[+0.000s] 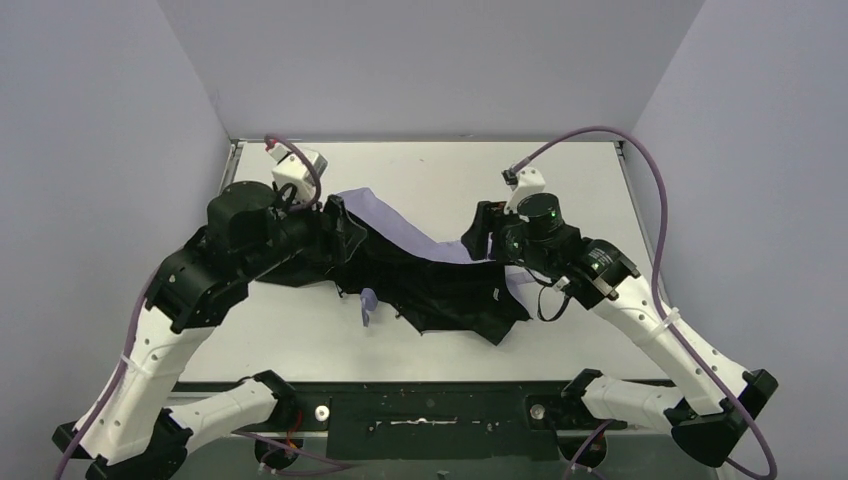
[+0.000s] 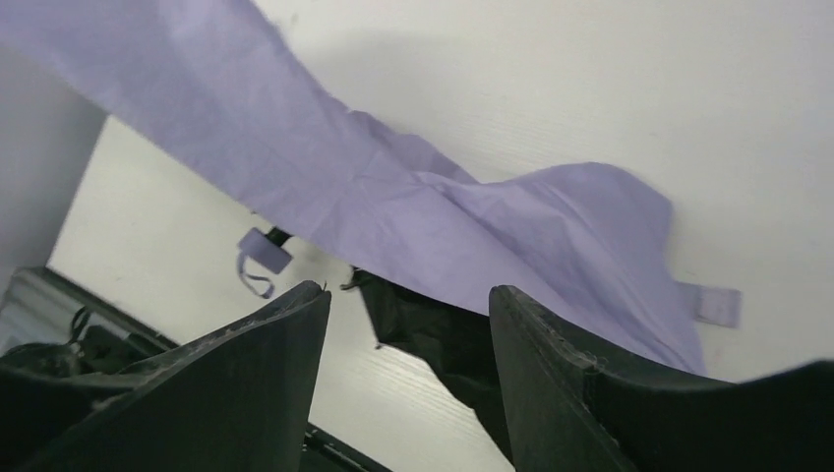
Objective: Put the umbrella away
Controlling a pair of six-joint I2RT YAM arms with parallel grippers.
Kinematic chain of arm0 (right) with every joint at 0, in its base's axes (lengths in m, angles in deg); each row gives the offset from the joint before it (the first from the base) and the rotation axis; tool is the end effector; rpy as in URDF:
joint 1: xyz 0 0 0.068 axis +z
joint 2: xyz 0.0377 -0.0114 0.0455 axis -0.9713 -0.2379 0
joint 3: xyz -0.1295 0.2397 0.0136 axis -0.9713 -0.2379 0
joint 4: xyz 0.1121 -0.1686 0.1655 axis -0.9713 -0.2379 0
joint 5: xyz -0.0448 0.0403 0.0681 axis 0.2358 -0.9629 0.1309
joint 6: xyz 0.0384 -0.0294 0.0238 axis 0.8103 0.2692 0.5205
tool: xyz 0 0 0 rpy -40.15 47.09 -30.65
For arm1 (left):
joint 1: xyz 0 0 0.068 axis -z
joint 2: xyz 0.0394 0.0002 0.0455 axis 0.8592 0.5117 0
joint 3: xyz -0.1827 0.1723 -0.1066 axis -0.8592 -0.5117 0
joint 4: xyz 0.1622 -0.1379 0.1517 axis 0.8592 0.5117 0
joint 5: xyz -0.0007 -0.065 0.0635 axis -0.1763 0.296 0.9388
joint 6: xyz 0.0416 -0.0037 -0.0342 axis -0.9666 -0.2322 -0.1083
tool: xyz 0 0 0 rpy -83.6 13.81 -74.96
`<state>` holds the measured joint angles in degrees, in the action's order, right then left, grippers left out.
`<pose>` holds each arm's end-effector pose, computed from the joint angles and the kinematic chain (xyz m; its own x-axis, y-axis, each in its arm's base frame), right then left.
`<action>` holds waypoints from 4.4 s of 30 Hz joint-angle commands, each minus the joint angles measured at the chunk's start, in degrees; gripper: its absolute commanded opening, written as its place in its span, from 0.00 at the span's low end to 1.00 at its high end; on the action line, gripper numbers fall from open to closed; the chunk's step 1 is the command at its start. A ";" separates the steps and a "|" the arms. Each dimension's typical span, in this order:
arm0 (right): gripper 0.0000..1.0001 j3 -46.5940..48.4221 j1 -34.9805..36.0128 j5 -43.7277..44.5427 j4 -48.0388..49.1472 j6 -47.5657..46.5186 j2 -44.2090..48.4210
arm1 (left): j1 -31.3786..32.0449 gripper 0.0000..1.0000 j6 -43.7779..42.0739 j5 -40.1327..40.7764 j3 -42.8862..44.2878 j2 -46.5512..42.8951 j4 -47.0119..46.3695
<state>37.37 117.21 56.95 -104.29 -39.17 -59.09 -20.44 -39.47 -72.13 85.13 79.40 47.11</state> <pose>0.1737 0.1520 0.3776 -0.6385 0.0816 -0.7653 -0.4160 0.8000 0.4324 0.1233 -0.0993 0.4626 -0.4586 -0.0157 -0.8885 0.5185 0.8073 -0.2819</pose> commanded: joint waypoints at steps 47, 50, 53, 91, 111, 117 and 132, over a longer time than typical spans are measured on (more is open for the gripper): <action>0.67 -5.45 -8.36 6.22 2.92 1.40 -12.21 | -10.14 0.88 9.21 8.00 -4.88 4.79 2.95; 0.70 -6.42 -8.52 7.86 2.41 1.58 -10.26 | -9.51 0.89 13.94 11.69 -0.11 3.96 6.51; 0.71 -6.48 -8.62 8.53 1.33 2.00 -9.17 | -8.81 0.90 17.24 15.19 5.72 5.02 10.78; 0.76 -7.37 -8.54 10.09 1.17 5.73 -9.50 | -7.92 0.93 18.96 12.29 11.22 2.25 -0.59; 0.78 -5.88 -9.65 21.17 -13.84 9.41 -10.83 | -24.60 0.81 -3.20 9.21 8.33 14.98 5.02; 0.78 -5.73 -10.07 26.22 -17.50 11.56 -13.74 | -35.35 0.65 -5.48 5.84 8.25 26.14 4.96; 0.60 -12.02 -16.89 17.72 -7.97 6.54 -21.42 | -43.12 0.38 -12.05 12.75 11.03 45.91 2.28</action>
<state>26.18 102.67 77.03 -116.42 -30.74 -79.42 -60.83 -48.58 -61.50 92.80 122.26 51.99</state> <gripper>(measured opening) 0.669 0.390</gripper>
